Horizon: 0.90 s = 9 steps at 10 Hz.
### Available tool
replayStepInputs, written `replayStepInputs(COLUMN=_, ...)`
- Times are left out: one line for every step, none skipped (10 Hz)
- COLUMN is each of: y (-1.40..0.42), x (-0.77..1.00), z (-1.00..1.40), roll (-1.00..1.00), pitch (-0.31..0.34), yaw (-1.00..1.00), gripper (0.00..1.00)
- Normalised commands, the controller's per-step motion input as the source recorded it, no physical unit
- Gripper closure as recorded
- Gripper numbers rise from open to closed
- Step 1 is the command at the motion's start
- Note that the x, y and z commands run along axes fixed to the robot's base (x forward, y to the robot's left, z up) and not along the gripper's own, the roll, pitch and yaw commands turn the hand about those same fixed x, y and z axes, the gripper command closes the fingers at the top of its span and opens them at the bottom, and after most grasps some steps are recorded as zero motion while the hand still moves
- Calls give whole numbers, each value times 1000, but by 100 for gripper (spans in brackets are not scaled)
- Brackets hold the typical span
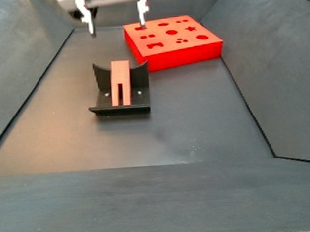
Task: Pick up the double-square object. Move up. Place the double-square object on the fixture. Regrasp the double-square object. Move to above the board. Insert the double-square object.
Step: Regrasp the double-square object.
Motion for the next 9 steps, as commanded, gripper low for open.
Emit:
replayStepInputs(y=49, x=89, z=-1000, roll=94, pitch=-71, yaw=138, gripper=0)
replayStepInputs(y=47, x=95, z=-1000, roll=91, pitch=-92, yaw=123, gripper=0)
replayStepInputs(y=40, x=102, z=-1000, roll=89, pitch=-113, yaw=78, gripper=0)
replayStepInputs(y=37, x=112, z=-1000, roll=85, pitch=-120, yaw=50, gripper=0)
replayStepInputs(y=31, x=104, z=-871, roll=79, pitch=-114, yaw=12, gripper=0)
replayStepInputs(y=23, x=96, z=-767, roll=82, pitch=-106, yaw=-4, gripper=0)
replayStepInputs(y=13, x=80, z=-570, roll=83, pitch=-85, yaw=-30, gripper=0)
replayStepInputs(y=9, x=79, z=-427, roll=78, pitch=-70, yaw=-41, gripper=0)
replayStepInputs(y=11, x=71, z=-241, roll=76, pitch=-46, yaw=-44, gripper=0)
